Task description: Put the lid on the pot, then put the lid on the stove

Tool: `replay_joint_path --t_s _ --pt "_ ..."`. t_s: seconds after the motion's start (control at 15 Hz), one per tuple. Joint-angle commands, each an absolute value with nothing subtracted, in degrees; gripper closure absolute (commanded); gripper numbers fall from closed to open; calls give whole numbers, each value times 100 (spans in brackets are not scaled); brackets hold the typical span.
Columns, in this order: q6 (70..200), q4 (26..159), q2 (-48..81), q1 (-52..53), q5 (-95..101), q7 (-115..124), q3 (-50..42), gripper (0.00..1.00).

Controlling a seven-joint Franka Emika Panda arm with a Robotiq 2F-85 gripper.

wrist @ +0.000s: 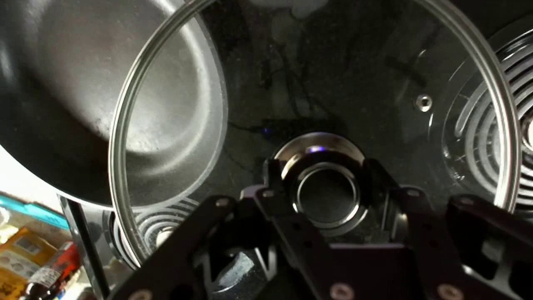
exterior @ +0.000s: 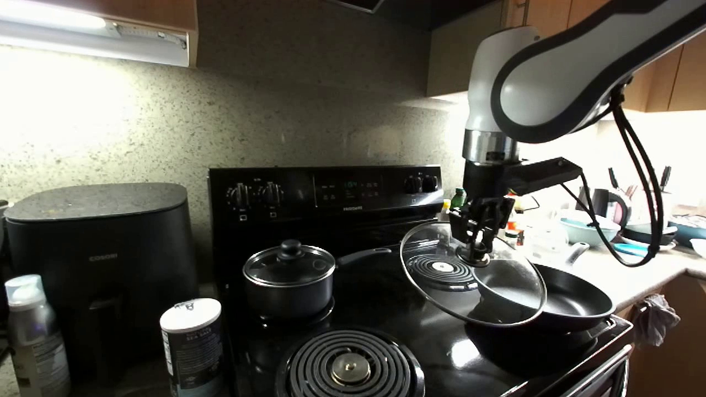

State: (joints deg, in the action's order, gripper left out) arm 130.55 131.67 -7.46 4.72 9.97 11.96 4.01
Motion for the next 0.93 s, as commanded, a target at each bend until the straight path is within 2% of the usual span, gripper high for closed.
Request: replay_joint_path --t_s 0.0,0.2,0.27,0.53,0.6,0.87 --pt "13529 13514 -927 221 350 1188 154 75" --pt "13810 13710 -945 164 -29 1120 61 75" --pt "13564 13539 -746 131 247 1179 98 50" --pt "13646 13609 -748 123 130 1178 100 50" --pt "13690 13605 -773 117 126 1204 97 75" --pt "13721 13554 -988 -46 -126 1459 -76 75"
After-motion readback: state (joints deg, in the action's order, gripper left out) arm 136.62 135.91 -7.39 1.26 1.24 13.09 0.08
